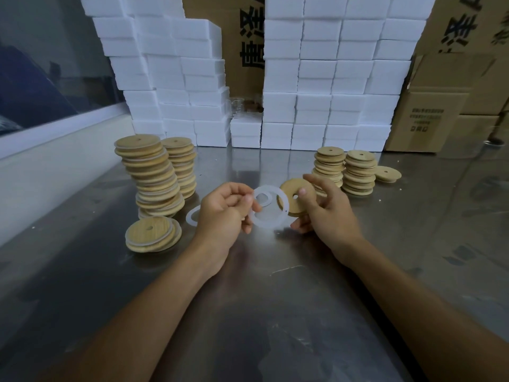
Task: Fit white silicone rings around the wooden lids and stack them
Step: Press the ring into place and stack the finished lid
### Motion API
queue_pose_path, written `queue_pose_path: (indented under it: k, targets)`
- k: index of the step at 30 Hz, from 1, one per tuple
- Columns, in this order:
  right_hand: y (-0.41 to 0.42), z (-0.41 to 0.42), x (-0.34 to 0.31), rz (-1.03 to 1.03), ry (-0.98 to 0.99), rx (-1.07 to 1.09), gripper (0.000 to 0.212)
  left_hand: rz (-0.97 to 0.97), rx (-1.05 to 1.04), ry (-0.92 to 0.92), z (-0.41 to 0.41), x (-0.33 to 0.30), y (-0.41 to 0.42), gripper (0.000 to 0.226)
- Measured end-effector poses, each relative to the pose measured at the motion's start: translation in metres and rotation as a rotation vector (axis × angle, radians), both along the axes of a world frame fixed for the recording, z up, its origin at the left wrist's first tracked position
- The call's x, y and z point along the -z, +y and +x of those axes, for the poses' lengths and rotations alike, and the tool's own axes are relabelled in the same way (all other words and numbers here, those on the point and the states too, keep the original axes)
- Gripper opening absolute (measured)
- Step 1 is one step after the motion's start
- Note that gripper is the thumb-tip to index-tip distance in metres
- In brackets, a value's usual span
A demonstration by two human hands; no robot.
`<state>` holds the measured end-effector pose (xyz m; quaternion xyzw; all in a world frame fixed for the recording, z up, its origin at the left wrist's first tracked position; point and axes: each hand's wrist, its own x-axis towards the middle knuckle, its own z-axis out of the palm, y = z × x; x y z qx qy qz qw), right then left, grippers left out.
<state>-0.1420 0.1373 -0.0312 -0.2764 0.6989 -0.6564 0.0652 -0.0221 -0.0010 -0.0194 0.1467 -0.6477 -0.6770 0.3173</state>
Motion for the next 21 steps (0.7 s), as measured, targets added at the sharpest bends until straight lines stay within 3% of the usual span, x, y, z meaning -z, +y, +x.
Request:
queue_pose_path:
  k: [5, 12, 16, 21]
  targets:
    - [0.000, 0.006, -0.003, -0.014, -0.038, -0.180, 0.019, -0.005, 0.041, -0.022, -0.002, 0.003, 0.003, 0.015]
    - [-0.009, 0.018, -0.007, -0.085, -0.173, -0.270, 0.020, -0.109, -0.133, -0.070, -0.004, 0.008, -0.002, 0.003]
    - [-0.009, 0.023, -0.006, -0.023, -0.050, -0.257, 0.026, -0.175, -0.134, -0.080, -0.003, 0.009, -0.001, 0.009]
    - [-0.013, 0.023, 0.001, 0.002, 0.083, -0.182, 0.015, -0.237, -0.136, -0.064, -0.002, 0.009, 0.002, 0.013]
